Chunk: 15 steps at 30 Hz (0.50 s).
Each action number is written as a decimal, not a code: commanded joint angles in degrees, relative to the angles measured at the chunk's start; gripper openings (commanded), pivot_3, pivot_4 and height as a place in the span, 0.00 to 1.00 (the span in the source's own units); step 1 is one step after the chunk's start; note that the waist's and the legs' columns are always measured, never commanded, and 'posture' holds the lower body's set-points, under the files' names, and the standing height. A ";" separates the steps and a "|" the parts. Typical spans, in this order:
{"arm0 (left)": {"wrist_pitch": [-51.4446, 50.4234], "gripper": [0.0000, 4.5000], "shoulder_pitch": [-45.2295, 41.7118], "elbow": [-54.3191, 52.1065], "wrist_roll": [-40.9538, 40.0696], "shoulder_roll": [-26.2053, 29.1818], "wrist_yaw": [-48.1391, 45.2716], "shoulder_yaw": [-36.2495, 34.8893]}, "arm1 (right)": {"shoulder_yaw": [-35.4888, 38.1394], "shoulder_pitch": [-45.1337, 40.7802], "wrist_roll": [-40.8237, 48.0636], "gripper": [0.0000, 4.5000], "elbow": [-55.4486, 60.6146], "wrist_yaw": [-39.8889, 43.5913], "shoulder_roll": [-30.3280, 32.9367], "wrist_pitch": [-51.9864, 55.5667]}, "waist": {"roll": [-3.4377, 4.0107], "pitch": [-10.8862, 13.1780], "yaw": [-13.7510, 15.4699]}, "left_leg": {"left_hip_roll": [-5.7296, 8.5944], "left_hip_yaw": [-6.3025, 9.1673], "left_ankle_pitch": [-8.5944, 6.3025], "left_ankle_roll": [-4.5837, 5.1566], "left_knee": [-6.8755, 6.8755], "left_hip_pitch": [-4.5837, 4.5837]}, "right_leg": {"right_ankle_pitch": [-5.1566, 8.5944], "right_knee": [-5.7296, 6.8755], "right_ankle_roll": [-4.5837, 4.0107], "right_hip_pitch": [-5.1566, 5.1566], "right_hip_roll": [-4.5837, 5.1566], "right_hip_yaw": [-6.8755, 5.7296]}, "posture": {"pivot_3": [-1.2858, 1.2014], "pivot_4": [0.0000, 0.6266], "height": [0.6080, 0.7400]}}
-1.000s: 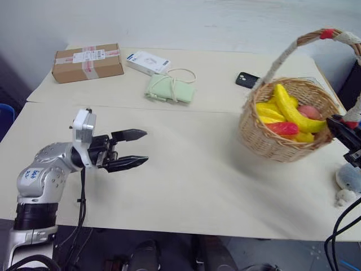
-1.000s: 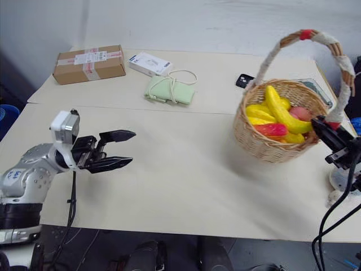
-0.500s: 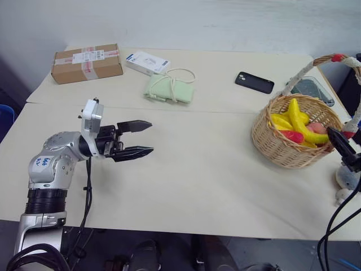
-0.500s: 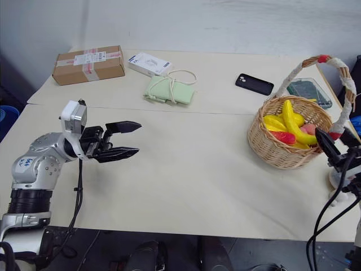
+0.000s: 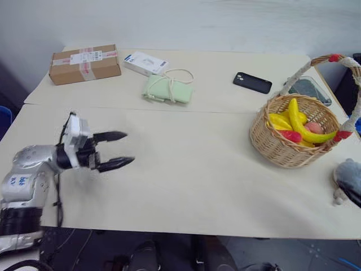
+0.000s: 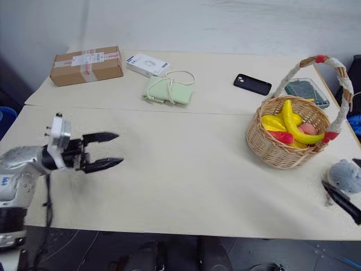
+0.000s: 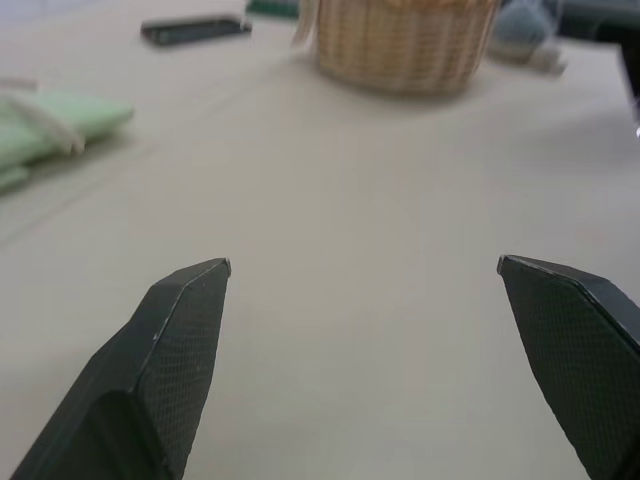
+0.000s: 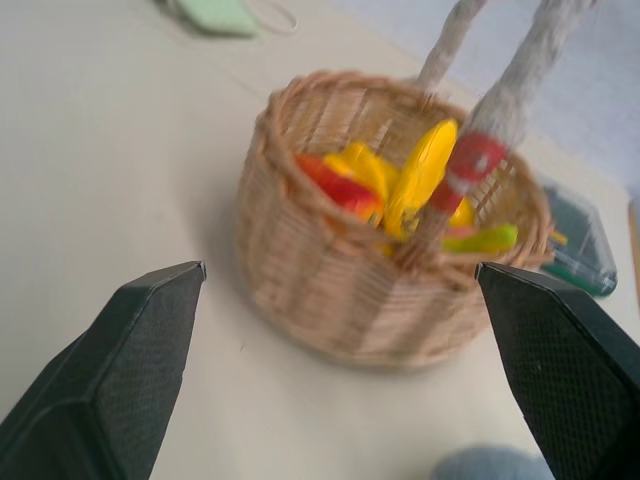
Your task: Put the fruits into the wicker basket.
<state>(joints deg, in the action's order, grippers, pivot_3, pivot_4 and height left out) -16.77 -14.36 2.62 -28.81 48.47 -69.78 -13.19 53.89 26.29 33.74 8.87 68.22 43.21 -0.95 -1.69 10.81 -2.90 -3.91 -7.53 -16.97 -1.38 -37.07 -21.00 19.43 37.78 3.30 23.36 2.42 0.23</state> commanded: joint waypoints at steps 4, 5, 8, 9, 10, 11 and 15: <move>10.50 1.00 10.63 0.23 7.28 4.34 -3.67 0.42 | -14.91 3.42 -7.02 0.99 -1.89 14.22 0.82 -15.82 | -0.12 -0.08 -0.15 | -0.01 0.07 -0.32 0.40 0.03 0.12 | 0.01 -0.04 -0.01 -0.14 0.02 -0.08 | 0.52 0.24 1.00; 13.34 1.00 11.89 -0.64 8.53 4.37 -4.23 1.08 | -17.54 2.36 -6.78 0.99 -0.30 13.04 -0.07 -15.30 | -0.12 -0.07 -0.25 | -0.01 0.04 -0.34 0.41 0.03 0.13 | 0.01 -0.05 -0.01 -0.13 0.05 -0.07 | 0.52 0.24 1.00; 14.27 1.00 12.99 -5.22 6.58 1.38 -1.59 0.62 | -25.20 -1.90 -6.57 0.99 4.57 7.97 -3.33 -13.14 | -0.12 -0.07 -0.16 | -0.04 0.01 -0.36 0.39 -0.01 0.10 | 0.01 -0.02 -0.03 -0.10 0.13 -0.09 | 0.52 0.24 1.00; 13.61 1.00 12.81 -6.19 5.99 -0.30 0.62 0.36 | -28.17 -4.11 -7.09 0.99 5.83 5.60 -4.93 -12.33 | -0.12 -0.07 -0.14 | -0.02 0.02 -0.36 0.39 -0.07 0.09 | 0.01 0.03 -0.03 -0.10 0.18 -0.10 | 0.52 0.24 1.00; 13.71 1.00 12.54 -6.51 5.87 -1.82 2.40 0.13 | -30.71 -6.00 -7.86 0.99 6.53 3.67 -6.15 -11.73 | -0.11 -0.08 -0.11 | -0.01 0.02 -0.37 0.41 -0.08 0.09 | 0.01 0.05 -0.03 -0.10 0.21 -0.09 | 0.52 0.24 1.00; 14.10 1.00 12.38 -6.22 6.24 -2.86 3.60 0.05 | -32.67 -7.86 -8.72 0.99 6.61 1.71 -7.37 -11.46 | -0.11 -0.08 -0.03 | 0.00 0.04 -0.37 0.41 -0.08 0.11 | -0.01 0.06 -0.04 -0.13 0.23 -0.10 | 0.52 0.24 1.00; 15.58 1.00 10.49 -3.02 7.18 -5.94 7.38 -0.11 | -38.65 -14.16 -12.10 0.99 4.35 -3.80 -11.04 -12.06 | -0.10 -0.09 0.39 | 0.03 0.07 -0.37 0.39 -0.07 0.07 | 0.00 0.08 -0.06 -0.06 0.22 -0.16 | 0.52 0.24 1.00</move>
<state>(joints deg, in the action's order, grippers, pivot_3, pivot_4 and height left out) -2.42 -2.64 -1.01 -21.72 42.82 -64.07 -12.02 16.39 13.00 22.46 13.27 66.66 32.94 -12.42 -1.79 10.72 -2.51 -3.89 -7.47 -17.33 -1.01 -37.18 -20.97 19.44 37.87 3.23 23.35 2.62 0.07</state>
